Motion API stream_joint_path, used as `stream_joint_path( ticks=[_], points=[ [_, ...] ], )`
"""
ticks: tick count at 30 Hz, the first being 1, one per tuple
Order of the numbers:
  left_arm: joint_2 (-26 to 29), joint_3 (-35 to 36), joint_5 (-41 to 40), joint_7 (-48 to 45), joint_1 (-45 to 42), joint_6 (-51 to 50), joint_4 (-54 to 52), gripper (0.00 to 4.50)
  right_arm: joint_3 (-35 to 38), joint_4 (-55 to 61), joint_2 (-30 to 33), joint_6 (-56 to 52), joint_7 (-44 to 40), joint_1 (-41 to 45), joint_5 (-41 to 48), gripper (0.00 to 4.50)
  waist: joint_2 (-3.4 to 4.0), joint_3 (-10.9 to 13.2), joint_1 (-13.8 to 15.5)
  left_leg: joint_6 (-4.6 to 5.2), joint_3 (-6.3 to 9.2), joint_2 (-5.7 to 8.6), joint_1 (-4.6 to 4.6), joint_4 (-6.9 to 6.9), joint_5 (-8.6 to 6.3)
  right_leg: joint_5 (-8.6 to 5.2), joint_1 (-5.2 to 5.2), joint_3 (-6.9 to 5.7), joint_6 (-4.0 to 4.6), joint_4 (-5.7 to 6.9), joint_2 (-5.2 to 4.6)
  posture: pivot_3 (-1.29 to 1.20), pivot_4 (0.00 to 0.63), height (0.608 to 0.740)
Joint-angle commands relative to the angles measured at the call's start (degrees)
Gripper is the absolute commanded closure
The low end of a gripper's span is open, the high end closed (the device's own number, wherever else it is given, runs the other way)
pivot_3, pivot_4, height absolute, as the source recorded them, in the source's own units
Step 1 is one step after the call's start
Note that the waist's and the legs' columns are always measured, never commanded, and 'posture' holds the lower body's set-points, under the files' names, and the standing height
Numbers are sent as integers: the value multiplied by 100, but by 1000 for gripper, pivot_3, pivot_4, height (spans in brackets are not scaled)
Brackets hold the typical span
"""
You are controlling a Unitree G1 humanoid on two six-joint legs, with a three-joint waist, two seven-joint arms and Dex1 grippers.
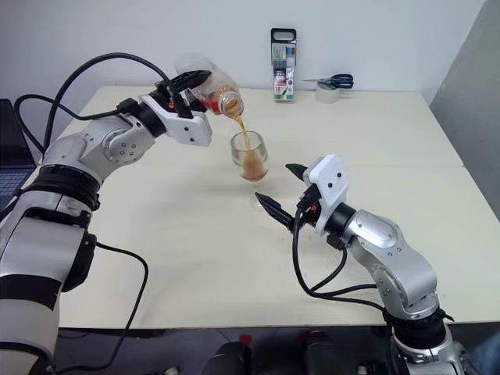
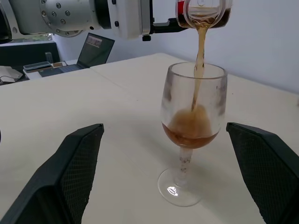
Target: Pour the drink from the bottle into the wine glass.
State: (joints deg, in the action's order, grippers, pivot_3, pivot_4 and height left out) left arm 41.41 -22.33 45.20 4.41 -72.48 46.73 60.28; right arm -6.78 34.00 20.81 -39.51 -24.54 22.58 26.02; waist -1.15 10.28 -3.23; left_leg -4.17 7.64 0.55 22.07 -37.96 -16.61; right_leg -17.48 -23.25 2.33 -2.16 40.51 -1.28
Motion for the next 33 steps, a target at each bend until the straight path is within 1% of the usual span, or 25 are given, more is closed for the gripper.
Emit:
stream_joint_path(
  ticks=[1, 19, 24, 28, 30, 33],
  points=[
    [101, -16, -2, 155, -241, 21, -40, 2811, 10, 292, -44, 26, 59, -15, 32, 0, 0, 0, 0, 0, 1, 0, 0, 0, 0, 0, 0, 0, 0, 1, 0, 0, 150, 740],
    [44, -64, -33, 211, -287, 11, 67, 2811, -30, 310, -50, 5, 102, -5, 39, 0, 0, 0, 0, 0, 0, 1, 0, -2, 0, 0, -1, 0, 0, 4, 0, 0, 150, 740],
    [-103, 162, -474, -167, -199, -119, 181, 2811, -37, 303, -62, 14, 122, -2, 21, 0, 0, 0, 0, -1, 0, 1, 0, -2, 0, 0, -1, 0, 0, 5, 0, 0, 150, 740],
    [-253, 358, -974, -598, -63, -219, 79, 2811, -43, 293, -78, 26, 134, 5, 3, 0, 0, 0, -1, -1, 0, 2, 0, -4, 0, 0, -2, 1, 0, 10, -1, 0, 150, 740],
    [-276, 378, -1064, -702, -7, -249, -27, 2811, -45, 289, -84, 29, 137, 10, -1, 0, 0, 0, -5, -1, 0, 2, -1, -4, 0, 0, -2, 1, 0, 11, -1, 0, 150, 740],
    [-368, 579, -1504, -1128, 228, -387, -216, 2811, -58, 263, -97, 73, 138, 41, -26, 0, 1, -1, -6, -1, -1, 1, -2, -4, 1, 0, -3, 2, 0, 14, -1, 0, 150, 740]
  ],
)
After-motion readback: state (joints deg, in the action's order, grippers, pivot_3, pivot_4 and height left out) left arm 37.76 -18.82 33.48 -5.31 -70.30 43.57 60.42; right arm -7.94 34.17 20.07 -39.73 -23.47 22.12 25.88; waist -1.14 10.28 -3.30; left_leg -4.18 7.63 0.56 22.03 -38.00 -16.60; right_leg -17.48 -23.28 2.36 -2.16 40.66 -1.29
